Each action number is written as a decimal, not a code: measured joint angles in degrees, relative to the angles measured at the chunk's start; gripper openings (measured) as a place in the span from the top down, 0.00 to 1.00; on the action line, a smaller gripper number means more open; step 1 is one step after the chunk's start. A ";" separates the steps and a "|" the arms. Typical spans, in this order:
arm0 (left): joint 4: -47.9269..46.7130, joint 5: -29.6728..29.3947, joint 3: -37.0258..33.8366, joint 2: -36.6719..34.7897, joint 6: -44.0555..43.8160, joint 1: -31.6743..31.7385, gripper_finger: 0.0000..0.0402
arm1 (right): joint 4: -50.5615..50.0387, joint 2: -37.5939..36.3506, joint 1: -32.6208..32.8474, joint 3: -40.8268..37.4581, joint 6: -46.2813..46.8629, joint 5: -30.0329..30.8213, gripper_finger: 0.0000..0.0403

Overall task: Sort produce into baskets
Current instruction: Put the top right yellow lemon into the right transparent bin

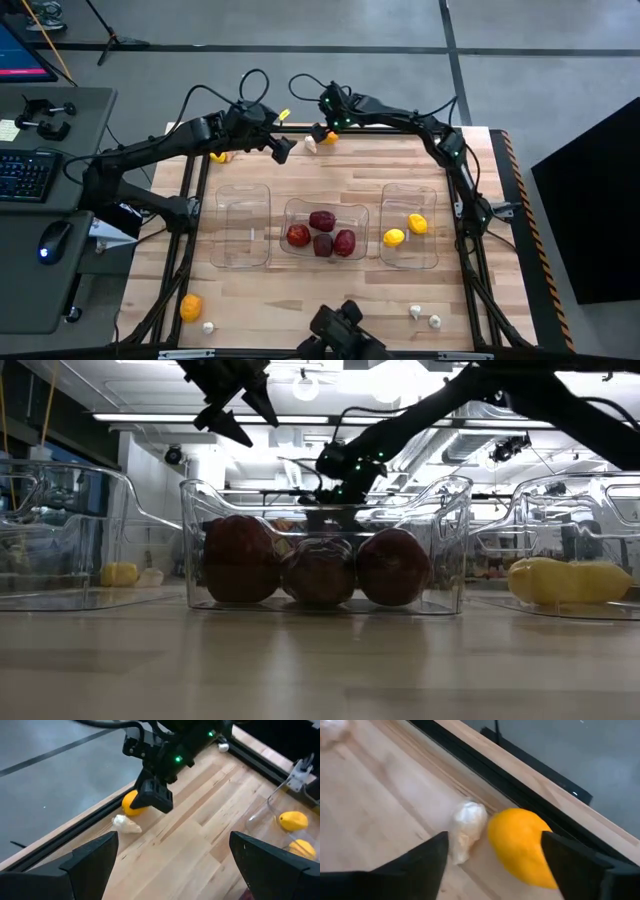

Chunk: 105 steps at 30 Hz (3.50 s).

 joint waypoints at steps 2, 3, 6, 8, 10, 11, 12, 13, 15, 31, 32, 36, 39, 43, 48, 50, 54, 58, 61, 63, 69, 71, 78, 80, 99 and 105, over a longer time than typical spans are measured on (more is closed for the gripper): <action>-0.62 -0.01 0.00 0.00 0.01 0.00 0.08 | -1.55 1.17 0.00 1.72 0.26 1.10 0.38; -0.86 -0.06 0.00 0.00 0.01 0.00 0.08 | -2.07 1.48 0.00 2.37 0.28 1.54 0.45; -1.19 -0.18 0.00 0.00 0.01 0.00 0.08 | -2.47 2.05 0.00 3.33 0.43 2.06 0.71; -1.16 -0.32 0.00 0.00 0.01 0.00 0.08 | -2.52 2.33 -0.02 3.37 0.08 2.13 0.90; -1.16 -0.42 0.00 0.00 0.01 0.00 0.08 | -2.33 2.40 0.00 3.37 -1.02 2.16 0.96; -1.16 -0.42 0.00 0.00 0.00 0.00 0.08 | -2.31 2.38 0.00 3.37 -0.93 2.34 0.96; -1.16 -0.43 0.00 0.00 -0.06 0.00 0.08 | -2.68 2.35 0.00 3.37 -0.89 2.70 0.95; -1.12 -0.43 0.00 0.00 -0.32 0.00 0.08 | -3.36 2.35 -0.07 3.37 -0.99 3.26 0.96; -1.06 -0.45 0.00 0.00 -0.51 0.00 0.08 | -3.99 2.57 -0.26 3.35 -1.05 3.53 0.99; -0.75 -0.47 0.00 -0.02 -0.56 0.00 0.08 | -6.03 2.64 -1.07 3.28 -4.11 1.44 1.00; -0.75 -0.47 0.00 -0.02 -0.58 0.00 0.08 | -5.97 2.62 -1.06 3.05 -4.47 0.98 1.00; -0.75 -0.47 0.00 -0.02 -0.58 0.00 0.08 | -7.51 2.32 -0.70 1.96 -5.98 0.37 1.00; -0.77 -0.47 0.00 -0.02 -0.60 0.00 0.08 | -10.78 2.24 -0.55 1.95 -7.63 -0.30 1.00; -0.77 -0.47 0.00 -0.04 -0.62 0.00 0.08 | -14.07 1.98 -0.46 1.91 -9.16 -3.06 1.00; -0.94 -0.47 0.00 -0.04 -0.60 0.00 0.08 | -20.61 1.72 -0.57 1.51 -11.61 -4.57 1.00; -1.16 -0.47 0.00 -0.04 -0.60 0.00 0.08 | -24.06 0.53 -0.43 1.56 -13.89 -4.60 1.00; -1.16 -0.47 0.00 -0.04 -0.60 0.00 0.08 | -26.71 -2.48 -0.21 1.58 -16.63 -6.29 1.00; -1.15 -0.47 0.00 -0.04 -0.54 0.01 0.08 | -23.56 -6.95 -0.48 1.76 -16.17 -7.17 1.00; -1.14 -0.47 0.00 -0.04 -0.53 0.01 0.08 | -18.05 -7.04 -1.23 1.79 -14.66 -4.35 1.00; -1.14 -0.47 0.00 -0.04 -0.56 0.00 0.08 | -15.17 -5.99 -1.91 1.73 -13.69 -3.92 1.00; -1.05 -0.45 0.00 -0.04 -0.99 -0.04 0.08 | -11.23 -1.16 -4.62 1.65 -8.63 -1.05 1.00; -1.03 -0.45 0.00 -0.04 -1.01 -0.04 0.08 | -9.33 -0.15 -5.31 1.65 -7.13 -1.40 1.00; -1.08 -0.46 0.00 -0.04 -1.55 -0.04 0.08 | -6.87 2.45 -5.51 1.69 -7.09 1.22 1.00; -1.12 -0.46 0.00 -0.04 -1.59 -0.07 0.08 | -7.35 2.58 -5.49 1.71 -7.63 1.29 1.00; -1.15 -0.45 0.00 -0.04 -1.56 -0.07 0.08 | -25.17 2.32 -3.61 1.71 -16.39 1.62 1.00; -1.19 -0.45 0.00 -0.04 -1.55 -0.09 0.08 | -27.28 0.45 -2.29 1.71 -17.85 1.45 1.00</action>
